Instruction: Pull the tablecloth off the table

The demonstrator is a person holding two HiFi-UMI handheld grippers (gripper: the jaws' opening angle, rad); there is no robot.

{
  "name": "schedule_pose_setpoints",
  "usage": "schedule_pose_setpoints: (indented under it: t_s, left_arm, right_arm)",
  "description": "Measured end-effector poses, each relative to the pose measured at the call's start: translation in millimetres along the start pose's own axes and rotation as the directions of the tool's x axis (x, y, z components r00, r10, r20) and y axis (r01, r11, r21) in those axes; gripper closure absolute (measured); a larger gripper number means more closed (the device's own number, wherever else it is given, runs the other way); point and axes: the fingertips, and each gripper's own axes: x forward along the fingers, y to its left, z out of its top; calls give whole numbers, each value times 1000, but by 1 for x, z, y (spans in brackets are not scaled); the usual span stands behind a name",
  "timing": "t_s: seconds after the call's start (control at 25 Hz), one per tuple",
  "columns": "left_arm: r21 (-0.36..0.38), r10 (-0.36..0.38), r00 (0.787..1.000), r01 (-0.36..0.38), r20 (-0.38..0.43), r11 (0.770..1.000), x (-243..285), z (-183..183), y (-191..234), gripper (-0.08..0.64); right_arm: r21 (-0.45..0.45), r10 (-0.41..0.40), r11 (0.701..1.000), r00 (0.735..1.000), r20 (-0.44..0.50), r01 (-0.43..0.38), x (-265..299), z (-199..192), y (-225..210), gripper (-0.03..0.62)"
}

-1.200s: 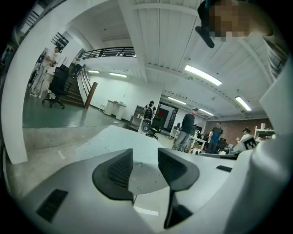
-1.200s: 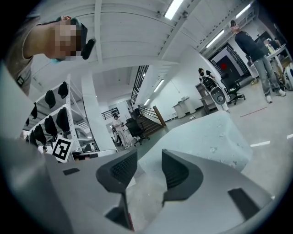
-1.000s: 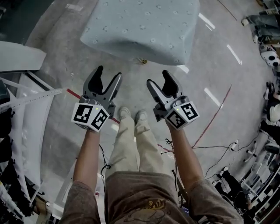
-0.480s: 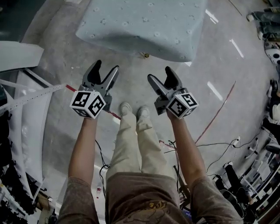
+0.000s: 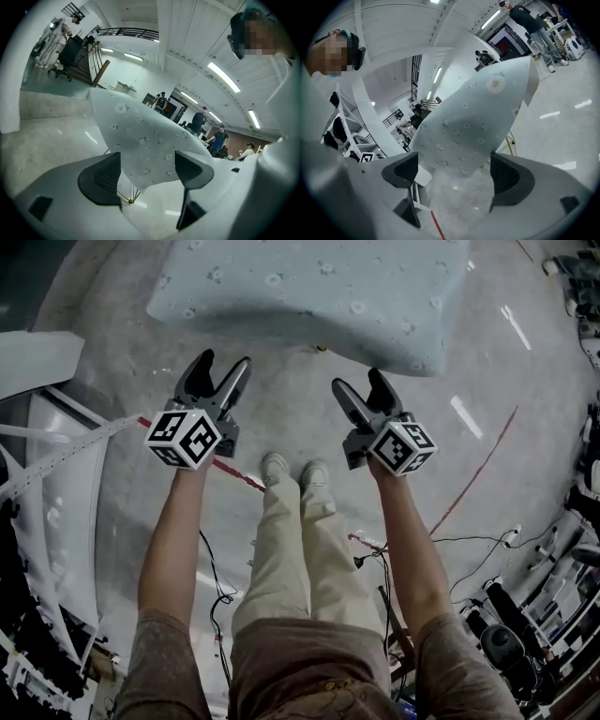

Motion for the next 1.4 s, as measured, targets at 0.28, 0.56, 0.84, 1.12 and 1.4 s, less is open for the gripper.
schedule_pose_setpoints:
  t_s: [0.28,0.56,0.84,1.12,1.4]
  left_arm:
    - [-12,-5,1000,5,-15,1000,33,-16,38,216]
    - [45,-73,996,75,-42,996,57,-21,52,216]
    - [28,-167,985,168,-45,985,79,-13,37,216]
    - [-32,-213,977,213,-5,977,74,-6,30,219]
    - [-1,-166,986,166,-26,986,57,-9,29,408]
  right_arm:
    - [21,-36,999,999,24,36,14,-2,-30,129]
    - [-14,-11,1000,999,41,12,35,-2,-37,151]
    - [13,-1,1000,996,88,0,40,7,-35,212]
    - [45,-13,999,994,111,8,38,6,-33,309]
    - [72,-68,996,990,126,59,30,2,-31,450]
